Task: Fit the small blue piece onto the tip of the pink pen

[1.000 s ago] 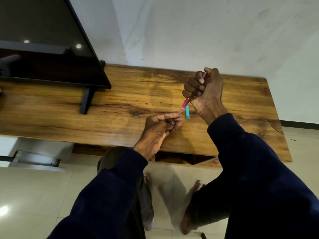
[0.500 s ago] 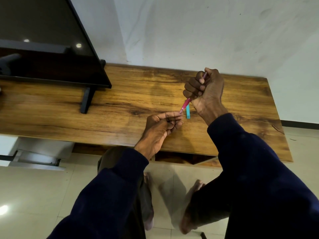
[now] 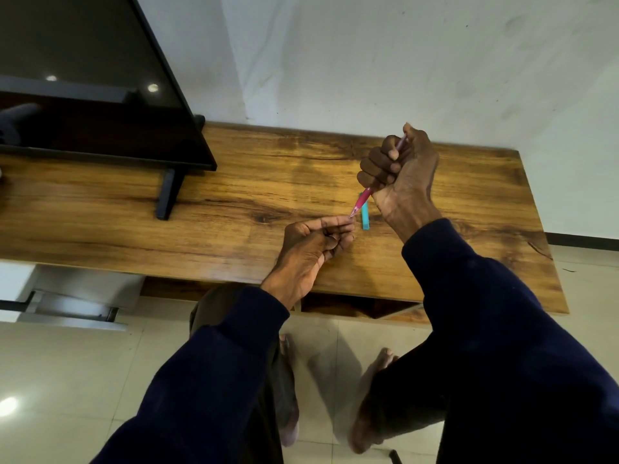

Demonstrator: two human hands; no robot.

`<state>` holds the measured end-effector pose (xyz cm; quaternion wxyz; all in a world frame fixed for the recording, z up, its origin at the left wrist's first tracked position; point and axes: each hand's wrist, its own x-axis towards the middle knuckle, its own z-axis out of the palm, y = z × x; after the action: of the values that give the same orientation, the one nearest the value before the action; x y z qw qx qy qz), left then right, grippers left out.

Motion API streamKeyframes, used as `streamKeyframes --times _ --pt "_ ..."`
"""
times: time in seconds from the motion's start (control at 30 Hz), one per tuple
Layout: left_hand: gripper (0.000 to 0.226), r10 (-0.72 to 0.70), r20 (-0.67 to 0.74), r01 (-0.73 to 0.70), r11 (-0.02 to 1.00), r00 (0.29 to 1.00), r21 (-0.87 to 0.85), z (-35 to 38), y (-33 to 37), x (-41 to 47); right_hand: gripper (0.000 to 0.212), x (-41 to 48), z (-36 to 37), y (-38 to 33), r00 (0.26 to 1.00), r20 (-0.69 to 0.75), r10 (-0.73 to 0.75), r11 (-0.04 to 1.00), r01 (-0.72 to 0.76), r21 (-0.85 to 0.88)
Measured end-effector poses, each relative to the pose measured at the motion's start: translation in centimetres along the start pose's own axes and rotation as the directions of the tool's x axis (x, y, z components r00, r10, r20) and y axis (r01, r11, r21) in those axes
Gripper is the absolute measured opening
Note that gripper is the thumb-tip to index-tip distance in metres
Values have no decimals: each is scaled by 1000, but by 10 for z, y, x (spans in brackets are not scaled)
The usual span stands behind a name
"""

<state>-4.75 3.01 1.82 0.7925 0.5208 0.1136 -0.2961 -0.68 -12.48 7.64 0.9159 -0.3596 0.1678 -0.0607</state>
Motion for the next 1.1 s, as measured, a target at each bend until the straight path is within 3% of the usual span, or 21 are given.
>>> streamKeyframes --times 1.1 --pt "34 -9 -21 9 1000 1000 26 2 2 -3 43 0 -2 -2 996 -93 -11 1000 11 -3"
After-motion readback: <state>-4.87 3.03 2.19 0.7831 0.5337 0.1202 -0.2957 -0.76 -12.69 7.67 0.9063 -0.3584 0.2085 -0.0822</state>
